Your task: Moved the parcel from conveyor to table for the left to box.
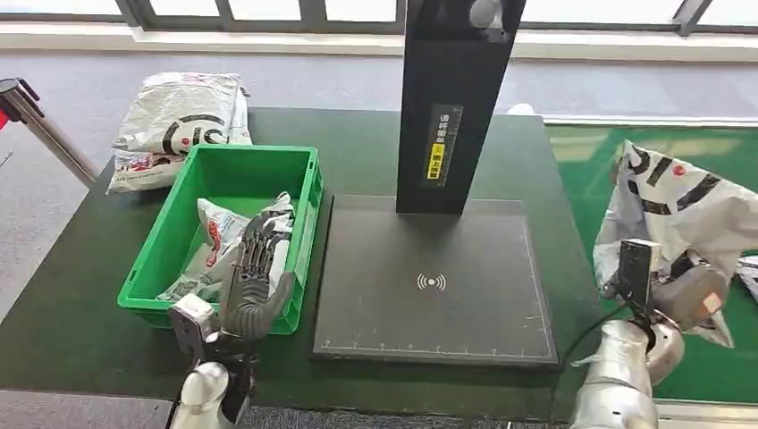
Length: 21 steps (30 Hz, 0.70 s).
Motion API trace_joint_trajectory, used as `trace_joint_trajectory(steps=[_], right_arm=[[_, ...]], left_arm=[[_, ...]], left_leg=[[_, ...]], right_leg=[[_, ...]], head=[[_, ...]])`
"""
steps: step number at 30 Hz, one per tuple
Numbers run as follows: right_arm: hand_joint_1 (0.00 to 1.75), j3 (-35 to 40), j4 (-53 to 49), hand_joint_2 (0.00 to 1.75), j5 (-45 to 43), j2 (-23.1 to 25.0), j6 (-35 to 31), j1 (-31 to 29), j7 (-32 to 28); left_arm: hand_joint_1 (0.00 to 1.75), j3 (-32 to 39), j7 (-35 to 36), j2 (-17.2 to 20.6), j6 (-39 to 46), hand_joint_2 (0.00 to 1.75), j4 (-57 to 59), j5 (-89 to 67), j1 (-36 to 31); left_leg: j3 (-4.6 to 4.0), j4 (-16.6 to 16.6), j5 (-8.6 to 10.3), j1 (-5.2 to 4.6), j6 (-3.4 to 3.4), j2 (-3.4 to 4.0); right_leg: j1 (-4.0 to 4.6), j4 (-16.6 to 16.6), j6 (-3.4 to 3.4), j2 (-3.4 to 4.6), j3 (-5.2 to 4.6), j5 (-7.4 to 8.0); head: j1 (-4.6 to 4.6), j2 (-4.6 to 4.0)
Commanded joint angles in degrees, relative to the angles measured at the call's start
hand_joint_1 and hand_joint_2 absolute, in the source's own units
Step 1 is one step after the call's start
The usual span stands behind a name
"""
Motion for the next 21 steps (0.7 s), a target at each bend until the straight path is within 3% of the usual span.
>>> trace_joint_trajectory(steps=[1, 9, 15, 19, 21], right_arm=[[1.75, 27.0, 2.9, 1.75, -0.6, 4.4, 15.8, 6.6, 2.5], [1.75, 35.2, 1.9, 1.75, -3.0, 4.1, 24.0, 8.0, 3.8], [1.75, 38.8, 0.8, 1.75, -5.1, 3.3, 30.6, 10.3, 2.4], [1.75, 45.4, -1.5, 1.75, -8.8, 1.8, 38.7, 12.8, 0.0], [1.75, 46.3, -1.9, 1.75, -9.4, 1.5, 39.1, 13.3, 0.0]], left_arm=[[0.00, 0.8, 0.2, 1.4, 0.2, 1.75, 3.2, 0.5, -2.7], [0.00, 0.8, 0.2, 1.5, 0.5, 1.75, 4.2, 0.5, -3.7], [0.00, 0.4, 0.2, 1.2, 0.3, 1.75, 4.4, 0.2, -3.7], [0.00, 0.2, 0.2, 1.3, -0.1, 1.75, 5.1, 0.2, -4.2], [0.00, 0.2, 0.2, 1.3, -0.2, 1.75, 5.2, 0.2, -4.3]], left_leg=[[0.15, -0.1, -0.01, 0.04, -0.07, 0.32], [0.12, -0.1, -0.02, 0.08, -0.10, 0.31], [0.12, -0.1, -0.02, 0.07, -0.06, 0.18], [0.08, -0.1, -0.02, 0.06, -0.07, 0.15], [0.08, -0.1, -0.01, 0.07, -0.09, 0.10]], right_leg=[[0.06, -0.1, -0.12, 0.22, 0.04, 0.06], [0.09, 0.0, -0.11, 0.19, -0.01, 0.02], [0.07, -0.1, -0.08, 0.07, 0.06, 0.00], [0.05, 0.0, -0.08, 0.06, 0.02, -0.01], [0.08, -0.1, -0.10, -0.01, 0.04, -0.01]], head=[[0.02, 0.00], [0.02, 0.00], [0.02, 0.00], [0.02, 0.00], [0.02, 0.00]])
